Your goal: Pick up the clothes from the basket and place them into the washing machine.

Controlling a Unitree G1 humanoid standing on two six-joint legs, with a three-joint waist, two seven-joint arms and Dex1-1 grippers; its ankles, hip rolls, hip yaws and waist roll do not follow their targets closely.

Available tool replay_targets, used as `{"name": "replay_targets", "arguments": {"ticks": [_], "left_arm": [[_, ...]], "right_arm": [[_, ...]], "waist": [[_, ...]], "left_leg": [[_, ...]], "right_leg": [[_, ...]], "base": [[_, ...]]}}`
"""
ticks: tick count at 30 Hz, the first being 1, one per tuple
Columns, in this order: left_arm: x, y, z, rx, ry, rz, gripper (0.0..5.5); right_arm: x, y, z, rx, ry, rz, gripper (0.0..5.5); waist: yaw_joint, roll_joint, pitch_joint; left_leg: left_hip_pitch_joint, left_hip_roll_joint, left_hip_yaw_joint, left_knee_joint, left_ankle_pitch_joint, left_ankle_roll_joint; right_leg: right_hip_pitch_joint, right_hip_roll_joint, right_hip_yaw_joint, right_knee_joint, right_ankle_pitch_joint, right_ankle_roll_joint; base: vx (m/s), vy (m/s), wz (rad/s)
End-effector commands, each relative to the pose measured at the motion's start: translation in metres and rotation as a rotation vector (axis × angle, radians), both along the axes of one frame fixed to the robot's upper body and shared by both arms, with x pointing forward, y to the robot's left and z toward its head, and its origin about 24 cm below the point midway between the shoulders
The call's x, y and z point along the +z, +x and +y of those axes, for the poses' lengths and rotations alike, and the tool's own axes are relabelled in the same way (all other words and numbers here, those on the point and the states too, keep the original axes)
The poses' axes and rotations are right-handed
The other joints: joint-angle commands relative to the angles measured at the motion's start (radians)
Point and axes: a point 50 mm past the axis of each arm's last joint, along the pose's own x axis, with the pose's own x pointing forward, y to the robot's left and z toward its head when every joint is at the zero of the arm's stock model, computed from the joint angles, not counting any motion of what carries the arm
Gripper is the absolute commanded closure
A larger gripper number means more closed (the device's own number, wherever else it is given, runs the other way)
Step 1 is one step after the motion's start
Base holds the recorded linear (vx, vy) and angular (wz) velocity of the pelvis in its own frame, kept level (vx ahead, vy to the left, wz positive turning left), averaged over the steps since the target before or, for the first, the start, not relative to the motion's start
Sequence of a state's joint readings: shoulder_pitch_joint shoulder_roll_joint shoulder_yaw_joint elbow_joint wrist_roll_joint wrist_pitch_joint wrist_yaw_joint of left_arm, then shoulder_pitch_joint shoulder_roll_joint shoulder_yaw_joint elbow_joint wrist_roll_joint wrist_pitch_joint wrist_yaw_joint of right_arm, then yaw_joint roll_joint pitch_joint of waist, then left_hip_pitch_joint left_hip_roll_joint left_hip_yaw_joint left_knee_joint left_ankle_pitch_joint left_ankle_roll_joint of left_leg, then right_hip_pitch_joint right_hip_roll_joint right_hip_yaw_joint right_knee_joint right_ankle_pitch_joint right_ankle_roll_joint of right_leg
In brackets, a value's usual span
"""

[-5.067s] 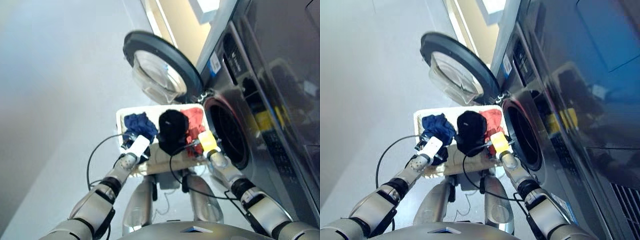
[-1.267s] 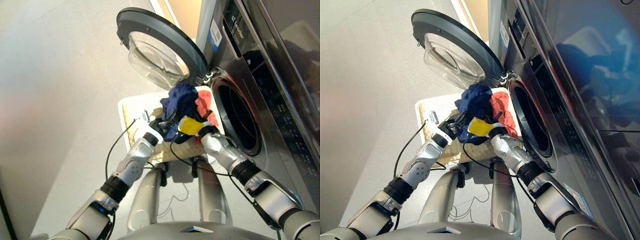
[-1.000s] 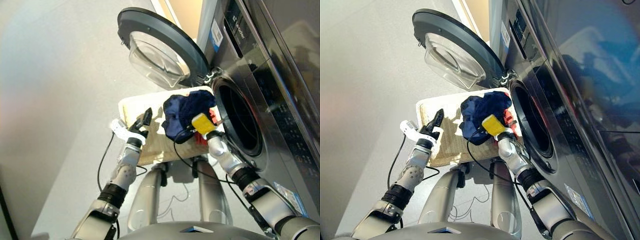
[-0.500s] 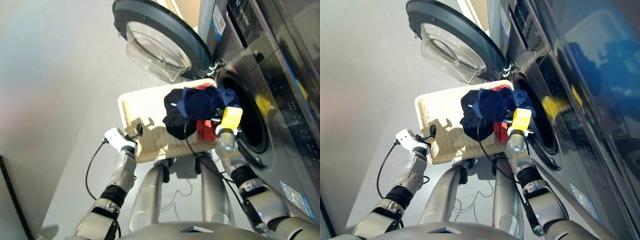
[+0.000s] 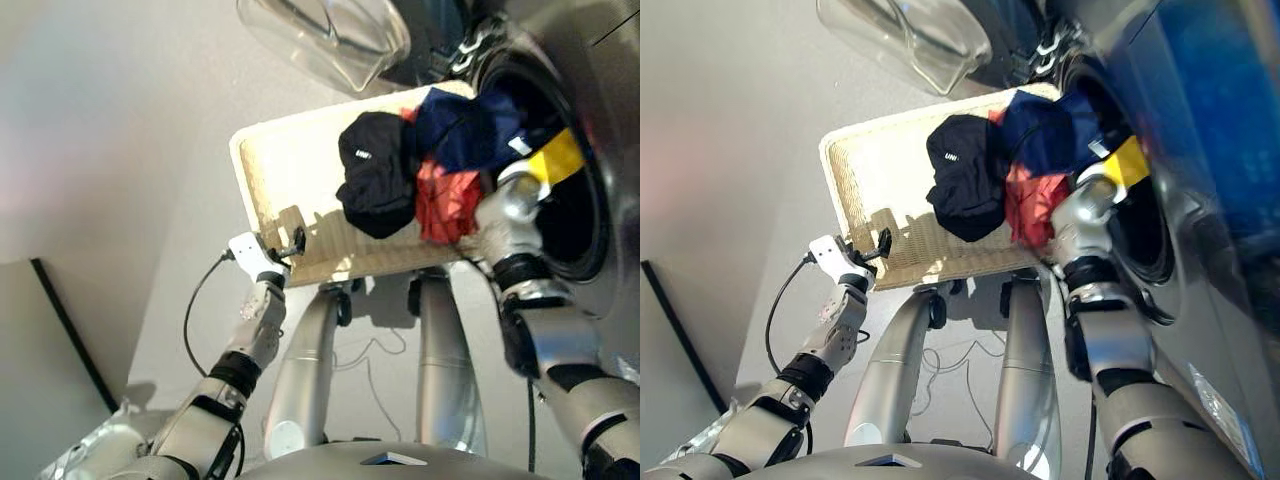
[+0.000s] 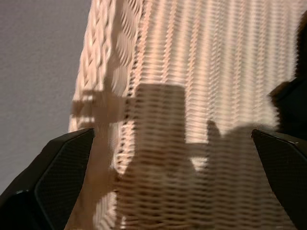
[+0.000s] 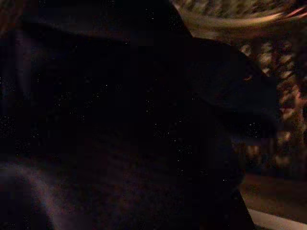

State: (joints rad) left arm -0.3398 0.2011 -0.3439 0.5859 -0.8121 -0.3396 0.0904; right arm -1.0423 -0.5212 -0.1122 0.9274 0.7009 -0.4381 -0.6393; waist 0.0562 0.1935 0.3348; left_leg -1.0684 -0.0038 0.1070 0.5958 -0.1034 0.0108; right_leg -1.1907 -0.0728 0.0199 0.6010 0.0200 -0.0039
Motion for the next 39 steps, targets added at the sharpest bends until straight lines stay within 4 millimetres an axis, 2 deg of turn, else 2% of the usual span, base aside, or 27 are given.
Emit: {"name": "replay_targets", "arguments": {"ticks": [1,3,4,7,8,9,14,15,17,22,23,26,31,39], "left_arm": [[0.0,-0.002,0.02,0.036,0.058,-0.011,0.0],[-0.005,-0.003,0.02,0.039,0.065,0.013,0.0],[-0.006,-0.003,0.02,0.041,0.065,0.017,0.0],[-0.008,-0.002,0.016,0.041,0.055,0.026,0.0],[-0.007,-0.001,0.014,0.04,0.051,0.021,0.0],[-0.006,0.0,0.013,0.035,0.05,0.016,0.0],[-0.001,0.004,0.007,0.01,0.053,-0.006,0.0],[0.001,0.005,0.007,0.002,0.06,-0.013,0.0],[0.004,0.008,0.007,-0.009,0.074,-0.021,0.0],[0.01,0.014,0.004,-0.045,0.114,-0.041,0.0],[0.012,0.016,0.002,-0.051,0.128,-0.049,0.0],[0.014,0.02,-0.005,-0.087,0.162,-0.055,0.0],[0.023,0.029,-0.025,-0.162,0.212,-0.082,0.0],[0.036,0.043,-0.045,-0.193,0.282,-0.096,0.0]], "right_arm": [[0.078,-0.045,-0.032,-0.181,-0.02,-0.408,5.5],[0.085,-0.058,-0.044,-0.243,0.033,-0.486,5.5],[0.085,-0.058,-0.044,-0.251,0.03,-0.48,5.5],[0.064,-0.051,-0.044,-0.236,0.02,-0.395,5.5],[0.056,-0.046,-0.043,-0.217,0.018,-0.356,5.05],[0.046,-0.039,-0.041,-0.177,0.013,-0.306,0.0],[-0.009,-0.008,-0.024,0.033,-0.054,-0.022,0.0],[-0.022,-0.001,-0.017,0.097,-0.114,0.069,0.0],[-0.035,0.009,0.001,0.214,-0.226,0.173,0.0],[-0.068,0.016,0.033,0.414,-0.415,0.325,0.0],[-0.074,0.018,0.044,0.47,-0.527,0.382,0.0],[-0.095,0.018,0.061,0.575,-0.677,0.494,0.0],[-0.115,0.018,0.097,0.744,-0.902,0.591,0.0],[-0.125,0.009,0.157,0.906,-1.154,0.543,0.0]], "waist": [[-0.024,0.024,-0.04],[-0.029,0.022,-0.048],[-0.031,0.02,-0.052],[-0.043,0.015,-0.055],[-0.047,0.014,-0.056],[-0.05,0.012,-0.058],[-0.061,0.0,-0.064],[-0.059,-0.004,-0.065],[-0.065,-0.014,-0.065],[-0.077,-0.039,-0.063],[-0.079,-0.047,-0.064],[-0.084,-0.061,-0.065],[-0.087,-0.081,-0.064],[-0.1,-0.106,-0.053]], "left_leg": [[-0.026,0.024,-0.056,0.025,-0.014,-0.007],[-0.018,0.027,-0.056,0.017,-0.017,-0.009],[-0.014,0.027,-0.054,0.011,-0.016,-0.009],[0.003,0.027,-0.049,-0.006,-0.017,-0.01],[0.008,0.028,-0.048,-0.012,-0.016,-0.011],[0.014,0.028,-0.048,-0.02,-0.015,-0.012],[0.039,0.029,-0.043,-0.058,-0.003,-0.023],[0.042,0.03,-0.042,-0.064,0.001,-0.025],[0.053,0.032,-0.041,-0.082,0.008,-0.029],[0.081,0.031,-0.04,-0.122,0.027,-0.035],[0.086,0.031,-0.04,-0.129,0.031,-0.035],[0.104,0.029,-0.042,-0.149,0.041,-0.037],[0.122,0.028,-0.046,-0.165,0.049,-0.034],[0.115,0.032,-0.05,-0.159,0.048,-0.027]], "right_leg": [[0.008,0.008,-0.01,0.055,-0.077,0.076],[0.011,0.009,-0.009,0.051,-0.082,0.077],[0.013,0.01,-0.007,0.046,-0.082,0.078],[0.027,0.011,-0.005,0.032,-0.078,0.077],[0.032,0.01,-0.004,0.026,-0.076,0.077],[0.037,0.011,-0.005,0.016,-0.072,0.077],[0.071,0.012,-0.015,-0.028,-0.057,0.073],[0.076,0.011,-0.018,-0.033,-0.052,0.071],[0.09,0.012,-0.023,-0.054,-0.043,0.07],[0.13,0.011,-0.035,-0.104,-0.023,0.07],[0.138,0.012,-0.037,-0.116,-0.018,0.07],[0.16,0.013,-0.043,-0.141,-0.008,0.072],[0.184,0.013,-0.049,-0.163,0.001,0.075],[0.185,0.016,-0.046,-0.179,0.01,0.079]], "base": [[0.0,0.0,0.0],[0.057,-0.012,-0.11],[0.057,-0.001,-0.059],[0.0,0.0,0.0],[0.0,0.0,0.0],[0.0,0.0,0.0],[0.0,0.0,0.0],[0.0,0.0,0.0],[0.0,0.0,0.0],[0.0,0.0,0.0],[0.0,0.0,0.0],[0.0,0.0,0.0],[0.0,0.0,0.0],[0.0,0.0,0.0]]}}
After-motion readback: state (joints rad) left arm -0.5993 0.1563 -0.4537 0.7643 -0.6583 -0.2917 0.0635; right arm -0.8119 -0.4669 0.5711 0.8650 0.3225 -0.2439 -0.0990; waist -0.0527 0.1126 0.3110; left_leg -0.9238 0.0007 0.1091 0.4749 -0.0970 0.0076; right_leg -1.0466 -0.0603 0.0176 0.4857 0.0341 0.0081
